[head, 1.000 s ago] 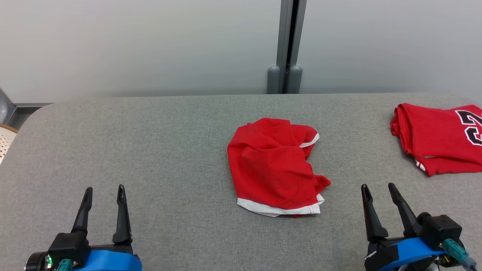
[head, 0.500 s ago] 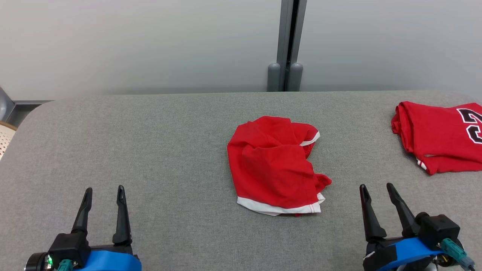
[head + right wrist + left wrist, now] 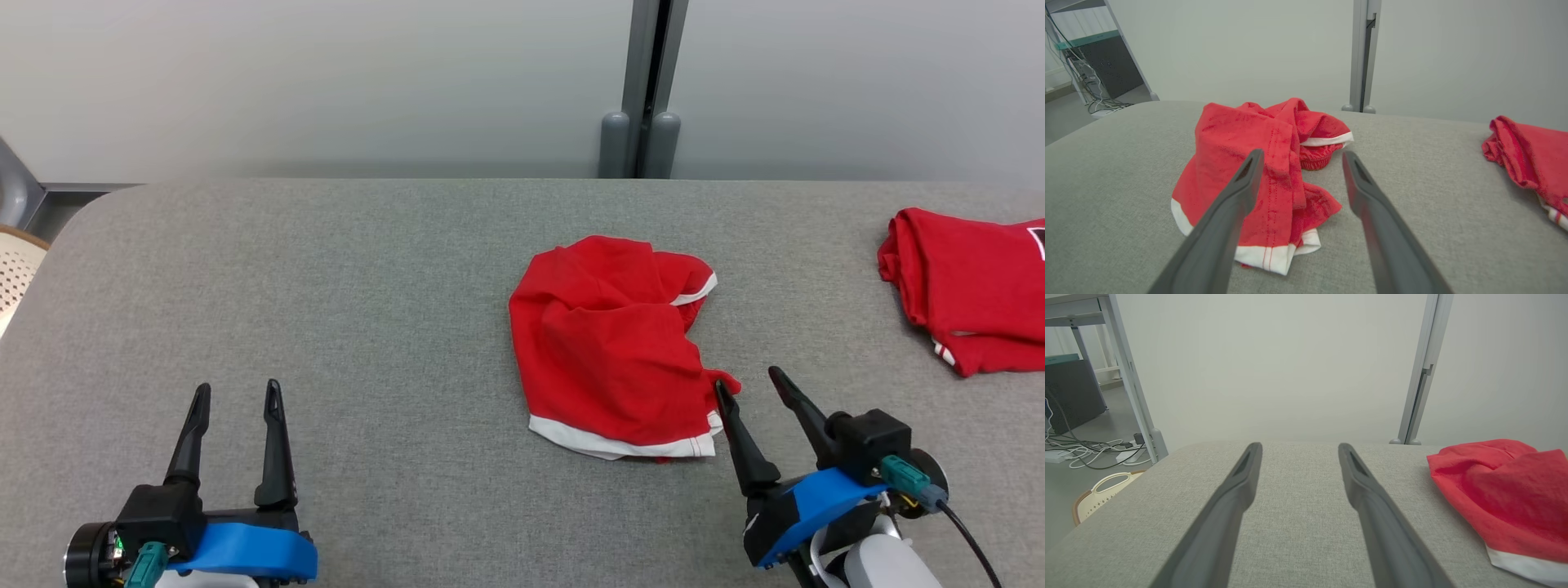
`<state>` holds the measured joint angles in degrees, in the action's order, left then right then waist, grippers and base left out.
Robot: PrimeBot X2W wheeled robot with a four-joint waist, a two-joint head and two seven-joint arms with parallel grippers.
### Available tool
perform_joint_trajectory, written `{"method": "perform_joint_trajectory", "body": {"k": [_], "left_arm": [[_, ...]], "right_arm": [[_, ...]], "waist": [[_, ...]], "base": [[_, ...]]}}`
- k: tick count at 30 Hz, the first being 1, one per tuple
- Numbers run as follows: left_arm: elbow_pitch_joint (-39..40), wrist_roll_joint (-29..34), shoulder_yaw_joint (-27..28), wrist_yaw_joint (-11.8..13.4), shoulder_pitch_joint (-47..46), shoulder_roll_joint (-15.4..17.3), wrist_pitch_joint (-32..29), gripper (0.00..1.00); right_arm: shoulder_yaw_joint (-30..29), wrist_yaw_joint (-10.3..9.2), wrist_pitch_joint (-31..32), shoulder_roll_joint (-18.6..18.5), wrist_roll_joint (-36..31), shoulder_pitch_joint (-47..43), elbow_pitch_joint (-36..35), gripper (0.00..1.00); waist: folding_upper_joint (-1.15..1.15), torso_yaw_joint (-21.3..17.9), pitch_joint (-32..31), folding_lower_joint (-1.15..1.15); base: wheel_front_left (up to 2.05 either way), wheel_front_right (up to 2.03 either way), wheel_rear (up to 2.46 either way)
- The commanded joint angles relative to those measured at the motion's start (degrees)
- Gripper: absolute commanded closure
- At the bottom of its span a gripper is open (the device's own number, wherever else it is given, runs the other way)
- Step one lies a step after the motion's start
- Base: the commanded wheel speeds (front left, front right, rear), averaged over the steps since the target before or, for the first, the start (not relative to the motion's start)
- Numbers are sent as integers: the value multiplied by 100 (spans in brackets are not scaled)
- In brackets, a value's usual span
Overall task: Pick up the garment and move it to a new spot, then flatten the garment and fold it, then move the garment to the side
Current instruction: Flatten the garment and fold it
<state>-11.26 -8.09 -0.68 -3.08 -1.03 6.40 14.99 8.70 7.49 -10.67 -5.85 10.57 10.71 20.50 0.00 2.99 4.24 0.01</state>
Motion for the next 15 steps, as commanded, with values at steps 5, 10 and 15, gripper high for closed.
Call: {"method": "perform_joint_trajectory", "body": {"k": [5,10,15], "left_arm": [[-6,61,9,-47,-174,-69,28,0],[-37,80,17,-87,-237,-115,28,0],[-62,101,72,-103,-304,-149,28,0]], "right_arm": [[263,0,-91,-95,98,284,729,0],[483,0,-202,-55,176,491,1395,0],[719,0,-314,15,325,736,1950,0]], "waist": [[0,205,171,-1],[0,347,297,-1],[0,418,369,-1]], "base": [[0,0,0],[0,0,0],[0,0,0]]}}
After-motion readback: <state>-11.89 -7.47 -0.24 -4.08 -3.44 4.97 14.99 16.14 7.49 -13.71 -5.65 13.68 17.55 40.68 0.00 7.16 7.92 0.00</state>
